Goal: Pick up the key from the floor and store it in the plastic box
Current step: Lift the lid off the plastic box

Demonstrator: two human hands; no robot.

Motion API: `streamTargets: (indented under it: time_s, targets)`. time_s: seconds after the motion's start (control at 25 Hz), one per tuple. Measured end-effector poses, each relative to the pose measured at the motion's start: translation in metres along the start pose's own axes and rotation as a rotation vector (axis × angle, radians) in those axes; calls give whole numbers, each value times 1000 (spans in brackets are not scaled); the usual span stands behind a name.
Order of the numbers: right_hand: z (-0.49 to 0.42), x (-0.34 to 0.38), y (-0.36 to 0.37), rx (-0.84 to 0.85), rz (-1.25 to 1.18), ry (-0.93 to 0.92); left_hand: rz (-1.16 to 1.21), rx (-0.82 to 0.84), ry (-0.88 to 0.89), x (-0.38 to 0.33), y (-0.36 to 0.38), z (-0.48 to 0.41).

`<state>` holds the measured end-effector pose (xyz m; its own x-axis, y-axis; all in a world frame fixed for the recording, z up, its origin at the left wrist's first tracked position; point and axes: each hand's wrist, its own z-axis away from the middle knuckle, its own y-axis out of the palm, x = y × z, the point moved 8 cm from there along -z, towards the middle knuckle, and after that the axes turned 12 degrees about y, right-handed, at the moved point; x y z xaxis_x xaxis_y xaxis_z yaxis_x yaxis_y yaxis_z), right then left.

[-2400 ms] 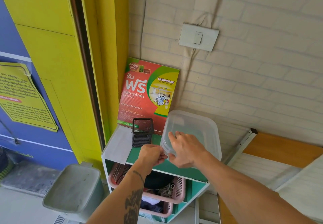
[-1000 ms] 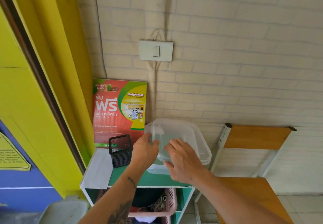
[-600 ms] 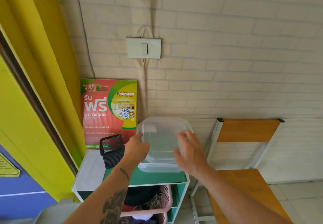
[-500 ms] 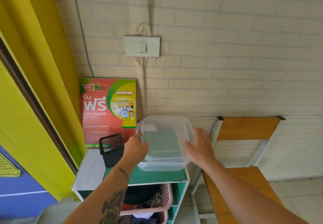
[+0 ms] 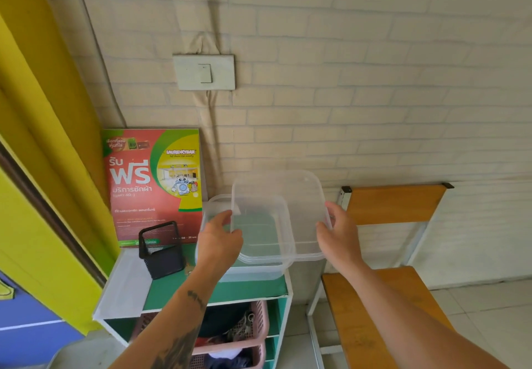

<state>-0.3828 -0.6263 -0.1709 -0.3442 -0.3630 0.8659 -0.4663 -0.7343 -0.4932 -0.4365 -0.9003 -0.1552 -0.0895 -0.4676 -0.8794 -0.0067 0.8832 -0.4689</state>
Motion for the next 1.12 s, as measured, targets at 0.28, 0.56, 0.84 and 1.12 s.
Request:
streamTargets:
  time_s: [0.28,0.56,0.84,1.12]
  targets:
    - [-31,-67,-115,-46,-42,38,95,49,7,-60,113,31]
    - [-68,-190,-179,96,31,203,-38,132,-145,-56,249,80]
    - [-89,-308,-158,268,115,432,-32,315,-454,27,354,105]
    - [-115,-420,-112,242,207,644,-9,413,-603,135,438,108]
